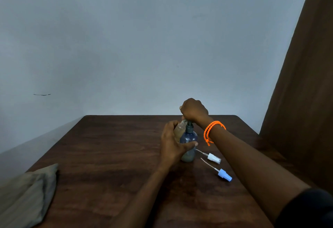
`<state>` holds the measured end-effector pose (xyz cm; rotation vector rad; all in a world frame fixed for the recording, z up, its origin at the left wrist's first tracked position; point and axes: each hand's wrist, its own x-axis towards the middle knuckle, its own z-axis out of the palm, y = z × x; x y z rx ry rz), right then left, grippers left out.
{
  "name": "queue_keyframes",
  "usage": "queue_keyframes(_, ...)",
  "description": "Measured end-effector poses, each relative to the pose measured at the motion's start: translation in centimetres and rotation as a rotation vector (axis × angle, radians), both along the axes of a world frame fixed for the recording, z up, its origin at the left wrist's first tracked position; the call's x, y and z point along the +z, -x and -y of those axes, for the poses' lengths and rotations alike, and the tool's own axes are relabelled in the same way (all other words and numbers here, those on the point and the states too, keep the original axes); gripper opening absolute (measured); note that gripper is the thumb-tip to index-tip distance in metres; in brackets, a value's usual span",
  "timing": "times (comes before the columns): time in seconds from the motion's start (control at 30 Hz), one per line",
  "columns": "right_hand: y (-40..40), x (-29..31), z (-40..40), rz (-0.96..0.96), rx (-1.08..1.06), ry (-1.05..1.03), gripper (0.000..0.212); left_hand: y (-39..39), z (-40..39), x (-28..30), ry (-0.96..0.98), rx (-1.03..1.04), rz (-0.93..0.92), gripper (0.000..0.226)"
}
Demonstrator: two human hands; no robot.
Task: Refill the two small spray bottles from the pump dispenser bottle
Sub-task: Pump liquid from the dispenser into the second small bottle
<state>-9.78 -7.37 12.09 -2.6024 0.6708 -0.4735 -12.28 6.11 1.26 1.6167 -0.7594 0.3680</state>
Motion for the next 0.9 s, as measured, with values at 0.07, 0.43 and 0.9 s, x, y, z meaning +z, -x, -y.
queue_keyframes(0.07,-0.2,-0.4,-0.1,-0.002,0.009,-0.006,0.02,-0.1,-0.1,0.0,0.006,-0.002,-0.003,0.07)
queue_keyframes(0.43,0.1,0.0,-0.2,0.015,0.021,-0.001,0.021,0.2,-0.1,0.0,0.009,0.003,-0.007,0.07)
queue_keyframes(0.9,-0.1,-0.8,-0.3,0.034,0.026,-0.079,0.023,-0.1,0.0,-0.2,0.017,0.004,-0.044,0.07)
